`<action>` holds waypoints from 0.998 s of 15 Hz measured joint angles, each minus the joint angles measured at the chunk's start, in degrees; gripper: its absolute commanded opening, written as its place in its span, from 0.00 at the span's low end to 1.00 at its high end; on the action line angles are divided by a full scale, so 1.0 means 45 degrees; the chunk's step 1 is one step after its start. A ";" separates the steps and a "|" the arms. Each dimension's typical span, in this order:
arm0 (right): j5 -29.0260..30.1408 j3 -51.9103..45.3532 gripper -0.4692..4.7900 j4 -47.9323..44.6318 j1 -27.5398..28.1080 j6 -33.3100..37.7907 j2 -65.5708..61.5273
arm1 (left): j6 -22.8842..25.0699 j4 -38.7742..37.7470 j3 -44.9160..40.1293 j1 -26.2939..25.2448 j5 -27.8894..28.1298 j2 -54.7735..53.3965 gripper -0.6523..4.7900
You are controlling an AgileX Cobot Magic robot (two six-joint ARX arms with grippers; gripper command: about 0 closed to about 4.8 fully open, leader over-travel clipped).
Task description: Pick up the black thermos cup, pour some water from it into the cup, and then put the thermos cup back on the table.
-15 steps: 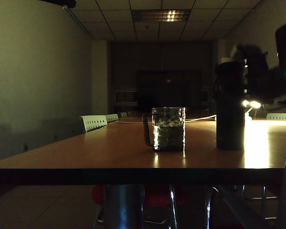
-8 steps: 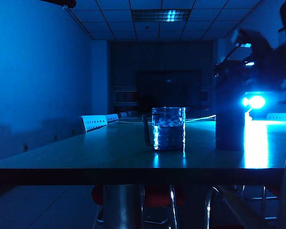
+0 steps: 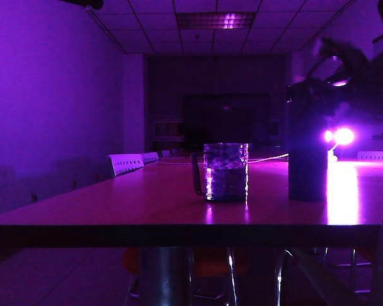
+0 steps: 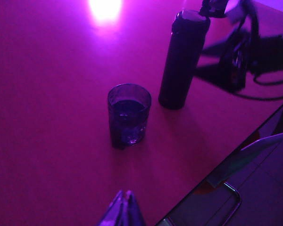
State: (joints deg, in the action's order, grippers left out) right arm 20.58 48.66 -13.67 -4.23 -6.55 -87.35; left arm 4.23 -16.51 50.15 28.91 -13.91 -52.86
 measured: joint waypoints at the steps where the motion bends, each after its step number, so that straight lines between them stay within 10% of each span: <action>1: -0.0005 0.0000 1.00 0.0432 0.0000 0.0000 0.0049 | 0.0000 0.0000 0.0000 0.0000 0.0000 0.0000 0.11; 6: -0.0330 0.0000 1.00 0.1899 0.0126 -0.0180 0.0947 | 0.0253 0.0068 0.0024 0.0005 -0.1146 0.0000 0.11; 7: -0.0350 0.0000 0.83 0.2472 0.0233 -0.0185 0.1287 | 0.0253 0.0005 0.0175 0.0005 -0.1156 0.0000 0.11; 8: -0.0325 0.0000 0.25 0.3196 0.0340 -0.0185 0.1719 | 0.0253 0.0165 0.0228 0.0005 -0.1161 0.0015 0.11; 9: -0.0311 0.0000 0.09 0.3905 0.0432 -0.0180 0.2234 | 0.0243 0.0267 0.0228 0.0010 -0.1161 0.0019 0.11; 15: -0.0102 -0.1530 0.08 0.4410 0.0393 0.1035 0.8325 | -0.0277 0.0277 0.0223 0.0869 0.1287 0.1569 0.11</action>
State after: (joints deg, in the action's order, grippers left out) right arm 20.12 41.78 6.17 -2.46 -1.89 -49.89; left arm 2.98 -15.27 51.16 32.82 -8.12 -45.80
